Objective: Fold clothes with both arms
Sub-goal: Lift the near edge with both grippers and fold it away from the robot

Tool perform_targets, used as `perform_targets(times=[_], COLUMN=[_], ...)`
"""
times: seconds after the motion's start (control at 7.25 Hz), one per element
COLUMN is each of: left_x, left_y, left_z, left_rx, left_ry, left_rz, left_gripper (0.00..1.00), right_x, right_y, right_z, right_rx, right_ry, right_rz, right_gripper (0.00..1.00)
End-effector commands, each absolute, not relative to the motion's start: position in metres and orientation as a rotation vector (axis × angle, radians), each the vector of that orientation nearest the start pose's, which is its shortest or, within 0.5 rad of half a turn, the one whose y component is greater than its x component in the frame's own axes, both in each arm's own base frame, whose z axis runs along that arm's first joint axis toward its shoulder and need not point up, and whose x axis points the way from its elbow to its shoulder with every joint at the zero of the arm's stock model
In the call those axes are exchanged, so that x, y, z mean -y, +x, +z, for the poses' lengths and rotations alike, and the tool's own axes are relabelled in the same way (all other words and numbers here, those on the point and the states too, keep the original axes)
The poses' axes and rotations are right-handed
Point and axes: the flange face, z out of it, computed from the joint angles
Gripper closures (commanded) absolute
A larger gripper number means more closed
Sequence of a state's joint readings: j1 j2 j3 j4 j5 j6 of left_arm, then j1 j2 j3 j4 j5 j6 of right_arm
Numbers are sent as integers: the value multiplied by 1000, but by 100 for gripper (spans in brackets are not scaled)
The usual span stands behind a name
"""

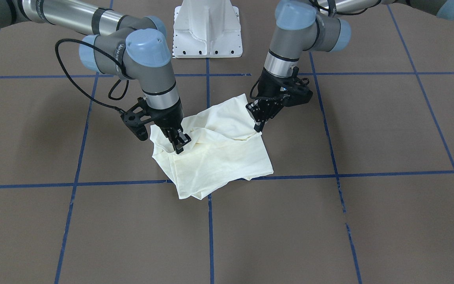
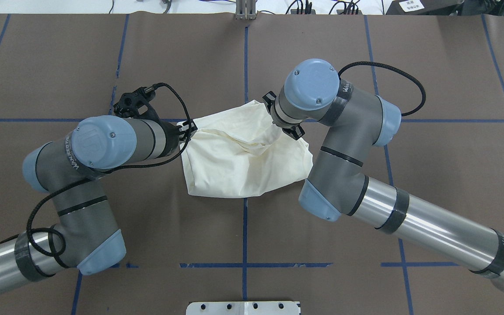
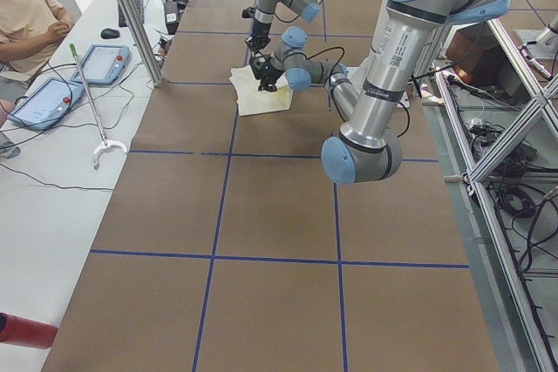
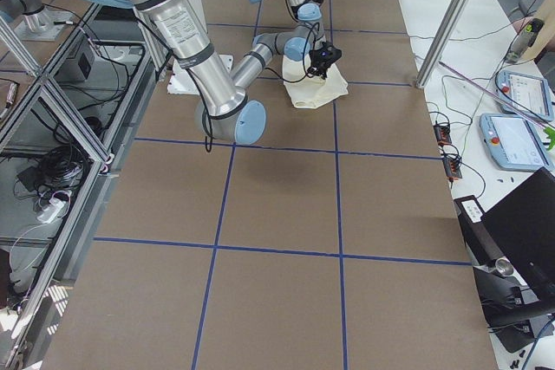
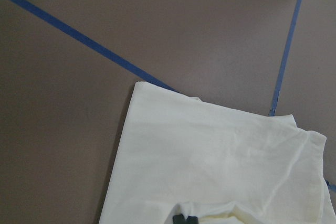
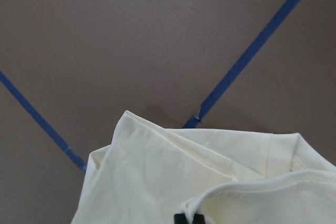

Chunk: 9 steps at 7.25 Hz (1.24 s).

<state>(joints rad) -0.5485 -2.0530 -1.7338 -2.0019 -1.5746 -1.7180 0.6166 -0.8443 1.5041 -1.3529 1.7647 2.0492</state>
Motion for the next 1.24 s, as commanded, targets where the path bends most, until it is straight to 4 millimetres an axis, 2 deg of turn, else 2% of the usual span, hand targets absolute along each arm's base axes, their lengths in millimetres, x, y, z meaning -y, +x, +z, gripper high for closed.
perform_targets(times=[0.0, 0.14, 0.28, 0.41, 0.55, 0.69, 0.83, 0.96, 1.1], left_x=[512, 556, 562, 564, 559, 549, 534, 520, 507], left_y=[498, 500, 496, 498, 487, 478, 462, 449, 448], left_z=[316, 352, 350, 334, 310, 287, 275, 294, 302], left_rx=[-1037, -1050, -1072, -1091, -1137, -1205, -1233, -1206, -1202], left_ry=[280, 345, 377, 375, 393, 334, 297, 285, 274], left_rz=[-628, -615, -584, -583, -570, -522, -495, -497, -488], left_gripper=[100, 88, 68, 62, 62, 62, 62, 61, 59], right_x=[571, 611, 627, 622, 620, 615, 596, 577, 560], right_y=[-545, -549, -531, -519, -515, -512, -528, -549, -568], right_z=[259, 266, 257, 246, 235, 220, 217, 220, 229], right_rx=[901, 921, 948, 975, 995, 1021, 1029, 1020, 1006], right_ry=[-135, -132, -130, -143, -134, -137, -177, -186, -172], right_rz=[837, 799, 696, 671, 665, 669, 707, 696, 688], right_gripper=[100, 30, 0, 0, 0, 0, 0, 1, 12])
